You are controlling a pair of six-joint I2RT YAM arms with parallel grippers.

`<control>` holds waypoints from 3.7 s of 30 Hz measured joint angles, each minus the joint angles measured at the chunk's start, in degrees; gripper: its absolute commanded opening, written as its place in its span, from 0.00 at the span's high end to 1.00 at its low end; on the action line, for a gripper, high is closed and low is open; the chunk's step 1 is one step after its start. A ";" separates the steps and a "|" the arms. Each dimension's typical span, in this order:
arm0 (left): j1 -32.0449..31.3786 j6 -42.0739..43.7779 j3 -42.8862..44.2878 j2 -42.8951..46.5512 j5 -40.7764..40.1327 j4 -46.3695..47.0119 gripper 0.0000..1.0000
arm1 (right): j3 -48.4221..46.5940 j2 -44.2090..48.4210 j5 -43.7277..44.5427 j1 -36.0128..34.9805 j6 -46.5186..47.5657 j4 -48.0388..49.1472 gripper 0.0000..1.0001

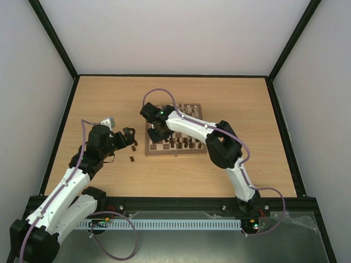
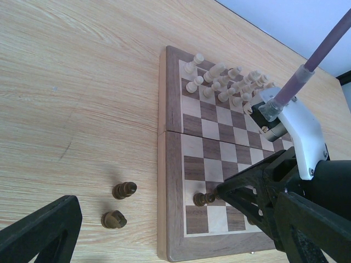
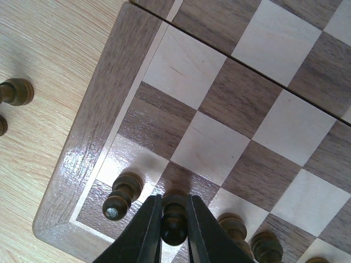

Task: Set up the chess pieces on the board
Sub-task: Place the chess piece on the chessboard, then pick up the chess piece at the center of the board.

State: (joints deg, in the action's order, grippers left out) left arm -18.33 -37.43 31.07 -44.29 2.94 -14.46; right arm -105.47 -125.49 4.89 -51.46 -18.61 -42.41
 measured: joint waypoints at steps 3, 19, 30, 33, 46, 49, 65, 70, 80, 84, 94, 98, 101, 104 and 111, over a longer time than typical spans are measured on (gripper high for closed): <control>0.00 -0.04 0.00 0.00 0.00 0.00 0.01 | 0.04 0.00 -0.17 -0.02 -0.02 0.24 0.85; 0.00 -0.07 0.00 0.00 0.00 0.00 0.01 | 0.33 -0.22 -0.20 0.00 -0.09 0.33 0.74; 0.00 -0.13 0.04 -2.05 -0.39 -0.13 0.01 | 0.35 1.81 -0.28 -0.02 -0.28 0.39 0.34; 0.02 -0.31 0.15 -3.48 -0.61 -0.70 0.01 | 1.29 5.53 -0.37 -0.02 -0.20 1.44 0.32; 0.02 -1.92 4.52 -7.61 -3.02 -5.81 0.01 | 15.76 22.91 0.15 0.11 -0.92 8.66 0.32; 0.02 -2.38 4.66 -9.92 -3.26 -5.86 0.01 | 16.63 22.05 -0.46 0.15 -1.11 9.44 0.33; 0.02 -1.57 8.55 -23.58 -6.45 -4.70 0.31 | 17.64 20.59 -1.97 0.17 -1.16 11.04 0.33; -0.11 -0.15 9.44 -27.21 -7.78 -3.61 0.49 | 19.17 20.72 -1.97 0.17 -1.20 10.99 0.33; -5.22 1.03 11.13 -32.00 -11.34 -3.43 0.54 | 19.19 22.10 -2.14 0.17 -1.33 11.06 0.33; -7.13 1.44 11.54 -33.18 -12.26 -3.56 0.60 | 19.19 22.10 -2.23 0.17 -1.33 11.06 0.33; -9.05 2.32 12.48 -37.79 -15.37 -3.89 0.70 | 19.19 22.10 -2.54 0.17 -1.31 11.06 0.33; -9.05 2.43 12.61 -38.99 -15.65 -3.87 0.72 | 19.19 22.10 -2.71 0.17 -1.31 11.06 0.33; -9.05 2.43 12.83 -39.65 -15.65 -3.78 0.71 | 19.19 22.10 -2.91 0.17 -1.31 11.06 0.33; -9.05 2.49 12.92 -40.06 -15.65 -3.45 0.71 | 19.19 22.10 -2.97 0.17 -1.31 11.06 0.33; -9.16 2.56 12.92 -41.55 -15.56 -2.89 0.77 | 19.19 22.10 -2.99 0.17 -1.29 11.06 0.34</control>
State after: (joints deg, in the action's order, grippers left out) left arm -27.49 -34.87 43.99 -85.84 -12.62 -17.34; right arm -86.28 -103.39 1.89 -51.29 -19.90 -31.35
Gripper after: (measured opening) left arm 0.252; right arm 0.665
